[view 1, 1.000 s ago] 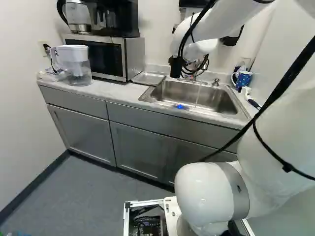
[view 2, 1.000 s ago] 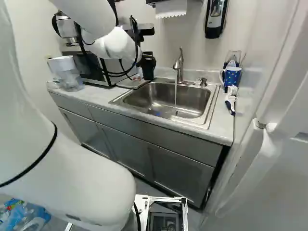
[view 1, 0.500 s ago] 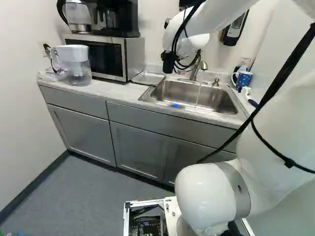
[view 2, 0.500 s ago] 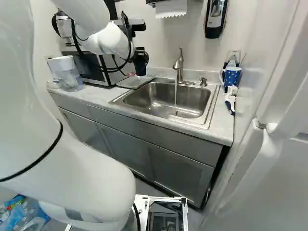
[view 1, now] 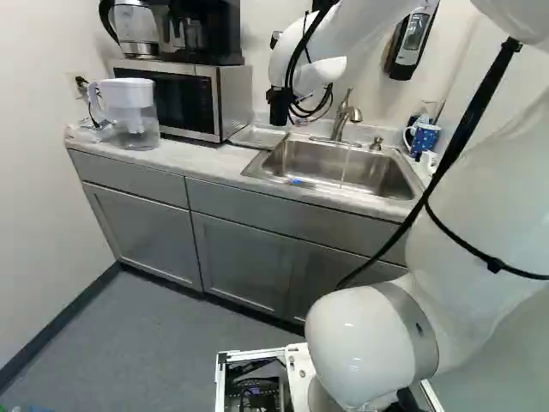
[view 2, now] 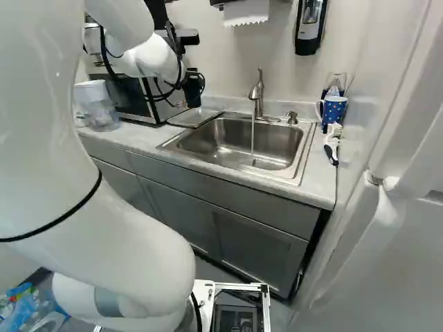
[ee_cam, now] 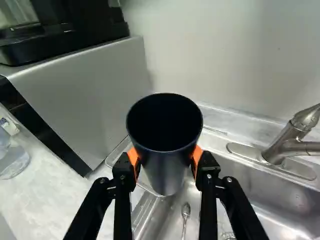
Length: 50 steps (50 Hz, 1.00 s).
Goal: Rinse the cup and place it in the tray
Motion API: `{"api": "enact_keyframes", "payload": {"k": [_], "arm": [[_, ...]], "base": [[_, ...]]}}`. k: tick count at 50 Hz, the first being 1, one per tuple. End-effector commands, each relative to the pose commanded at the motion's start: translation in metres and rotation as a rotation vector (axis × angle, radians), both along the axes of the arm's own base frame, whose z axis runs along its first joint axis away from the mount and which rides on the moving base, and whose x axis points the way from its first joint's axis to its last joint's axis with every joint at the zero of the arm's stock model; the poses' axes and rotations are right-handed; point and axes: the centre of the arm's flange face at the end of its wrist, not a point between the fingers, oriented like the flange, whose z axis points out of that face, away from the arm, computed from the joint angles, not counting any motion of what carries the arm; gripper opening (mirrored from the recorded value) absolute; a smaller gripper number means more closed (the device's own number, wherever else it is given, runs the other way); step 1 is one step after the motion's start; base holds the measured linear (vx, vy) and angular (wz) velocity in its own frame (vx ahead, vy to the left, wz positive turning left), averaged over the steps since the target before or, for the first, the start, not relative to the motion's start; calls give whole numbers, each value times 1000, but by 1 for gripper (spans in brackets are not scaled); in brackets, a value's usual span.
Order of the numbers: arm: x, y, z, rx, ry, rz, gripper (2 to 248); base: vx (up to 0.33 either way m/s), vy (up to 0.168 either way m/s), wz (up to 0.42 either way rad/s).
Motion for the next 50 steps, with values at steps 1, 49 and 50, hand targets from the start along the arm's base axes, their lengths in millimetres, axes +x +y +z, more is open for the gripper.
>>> {"api": "enact_keyframes", "payload": {"k": [1, 49, 50], "arm": [[1, 1, 0, 0, 0, 3, 121], [69, 66, -17, -4, 24, 102, 121], [71, 67, -18, -4, 26, 102, 121]], "base": [[0, 0, 0], [0, 0, 0], [0, 0, 0]]}}
